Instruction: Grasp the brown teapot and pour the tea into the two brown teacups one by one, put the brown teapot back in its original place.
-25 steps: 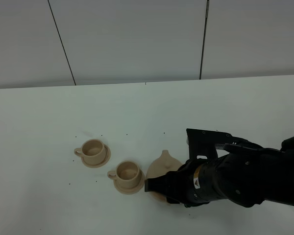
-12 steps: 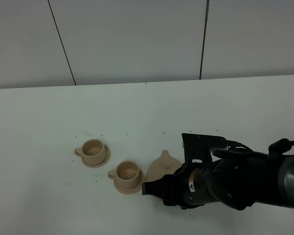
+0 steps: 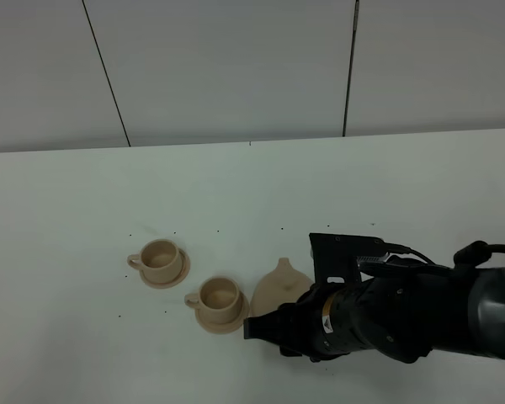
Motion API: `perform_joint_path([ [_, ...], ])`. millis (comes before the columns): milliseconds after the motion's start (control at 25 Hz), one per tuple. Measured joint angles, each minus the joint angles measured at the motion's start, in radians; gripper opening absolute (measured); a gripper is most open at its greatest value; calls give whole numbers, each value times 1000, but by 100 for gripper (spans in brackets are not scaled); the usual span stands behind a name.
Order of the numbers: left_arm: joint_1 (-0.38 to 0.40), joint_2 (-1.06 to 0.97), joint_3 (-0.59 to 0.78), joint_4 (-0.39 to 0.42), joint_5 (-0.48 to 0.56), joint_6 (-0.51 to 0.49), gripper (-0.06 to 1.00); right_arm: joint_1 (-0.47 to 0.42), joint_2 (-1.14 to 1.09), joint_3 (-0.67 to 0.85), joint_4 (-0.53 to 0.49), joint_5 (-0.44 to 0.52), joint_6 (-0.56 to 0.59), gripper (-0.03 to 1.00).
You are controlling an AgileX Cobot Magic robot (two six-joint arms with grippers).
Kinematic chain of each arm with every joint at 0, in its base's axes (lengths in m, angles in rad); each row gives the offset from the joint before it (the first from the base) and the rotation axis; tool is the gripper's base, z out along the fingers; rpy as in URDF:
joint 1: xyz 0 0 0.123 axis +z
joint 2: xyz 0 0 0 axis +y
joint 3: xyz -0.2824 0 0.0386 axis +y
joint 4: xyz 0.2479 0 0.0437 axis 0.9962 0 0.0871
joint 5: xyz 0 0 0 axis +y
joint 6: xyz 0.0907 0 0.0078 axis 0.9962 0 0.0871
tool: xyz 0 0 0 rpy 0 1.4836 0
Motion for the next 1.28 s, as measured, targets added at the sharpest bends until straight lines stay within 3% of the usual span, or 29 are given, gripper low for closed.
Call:
perform_joint_path([
  [1280, 0, 0, 0, 0, 0, 0, 24, -29, 19, 0, -68, -29, 26, 34],
])
